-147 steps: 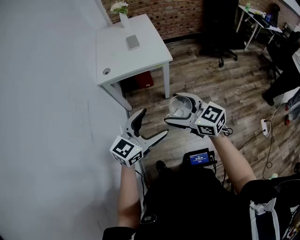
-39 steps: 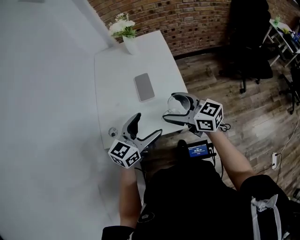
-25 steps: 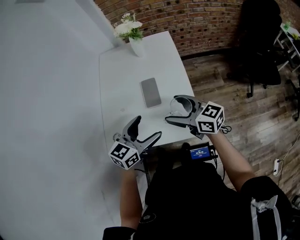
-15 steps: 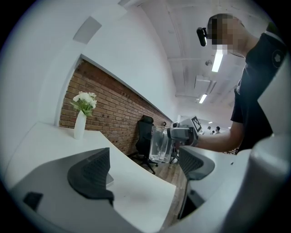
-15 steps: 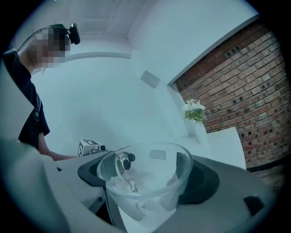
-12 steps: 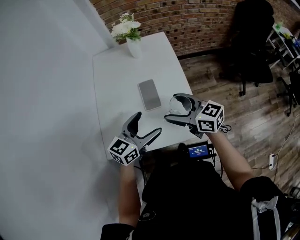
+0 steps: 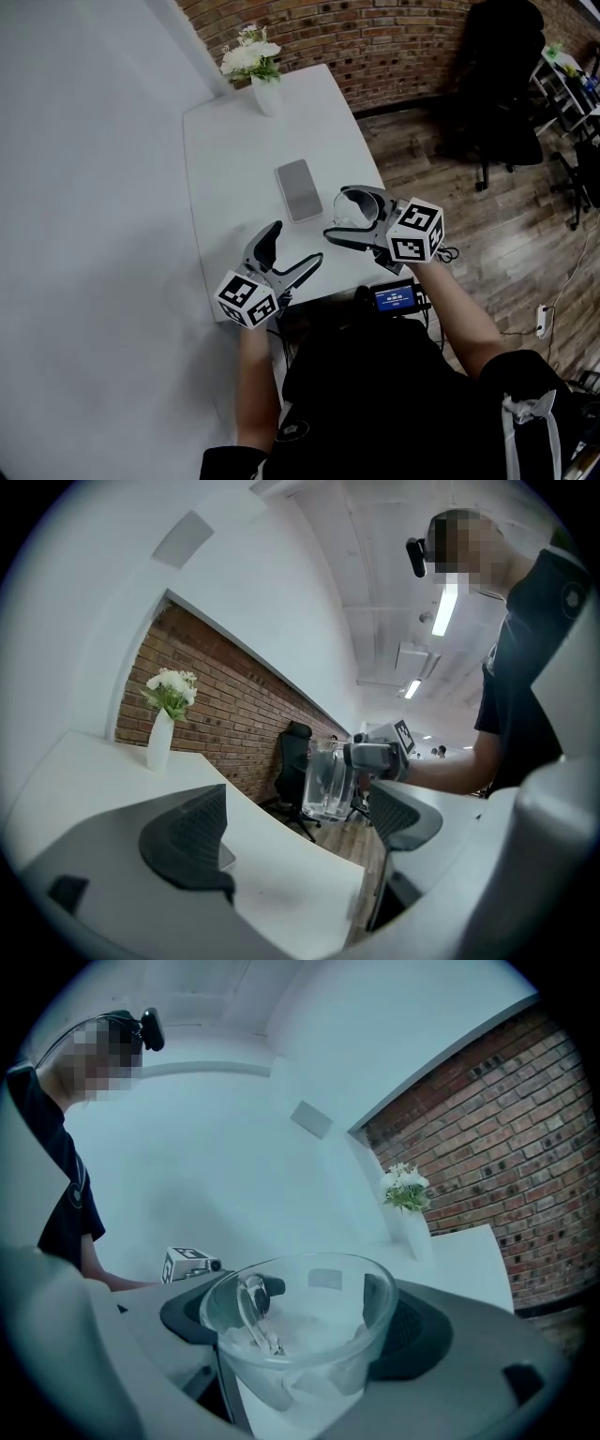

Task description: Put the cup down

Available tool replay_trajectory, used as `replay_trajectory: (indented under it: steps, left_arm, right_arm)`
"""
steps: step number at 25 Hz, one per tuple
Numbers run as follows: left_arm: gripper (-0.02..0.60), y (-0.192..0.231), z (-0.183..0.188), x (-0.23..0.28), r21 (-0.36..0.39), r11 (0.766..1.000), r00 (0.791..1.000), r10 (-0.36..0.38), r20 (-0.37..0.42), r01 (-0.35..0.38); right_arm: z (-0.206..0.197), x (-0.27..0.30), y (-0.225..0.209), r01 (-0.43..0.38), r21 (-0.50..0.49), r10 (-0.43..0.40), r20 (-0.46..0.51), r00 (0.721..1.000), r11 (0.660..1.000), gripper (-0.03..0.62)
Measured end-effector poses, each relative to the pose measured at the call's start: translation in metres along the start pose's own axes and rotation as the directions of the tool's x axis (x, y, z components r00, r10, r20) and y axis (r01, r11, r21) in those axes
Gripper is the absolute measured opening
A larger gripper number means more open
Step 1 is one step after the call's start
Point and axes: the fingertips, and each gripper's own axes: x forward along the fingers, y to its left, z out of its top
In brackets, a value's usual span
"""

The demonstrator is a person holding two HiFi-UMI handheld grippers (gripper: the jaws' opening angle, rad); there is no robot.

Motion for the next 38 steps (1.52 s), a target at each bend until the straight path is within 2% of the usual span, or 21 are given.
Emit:
replay_trajectory:
  steps: [9,17,24,34,38]
  left_arm:
    - [0.483,0.001,-0.003,-0.005,-0.011,0.999,0.999,0.039,-0.014,-0.039]
    - [0.482,-0.004,0.008,-0.002,-0.028,0.998,0.998,0.057,-0.012,-0.057]
    - [0.482,0.005,0.018,-0.001,-0.036,0.997,0.997,0.067,-0.031,-0.068]
    - [0.482,-0.012,0.014,0.008,-0.064,0.994,0.993,0.089,-0.074,-0.094]
    - [0.482,-0.023,0.010,0.012,-0.056,0.996,0.994,0.070,-0.086,-0.075]
  right_arm:
    - [-0.022,0.008,-0.004,-0.047,0.015,0.048,-0.072,0.996,0.999,0.451]
    - [-0.029,0.035,-0.028,-0.073,0.037,0.077,-0.103,0.992,0.997,0.451]
    - [-0.030,0.081,-0.063,-0.065,0.074,0.073,-0.109,0.991,0.995,0.451]
    - [-0.066,0.110,-0.092,-0.012,0.116,0.034,-0.185,0.982,0.993,0.451]
    - [-0.079,0.117,-0.093,0.014,0.053,-0.003,-0.210,0.978,0.999,0.451]
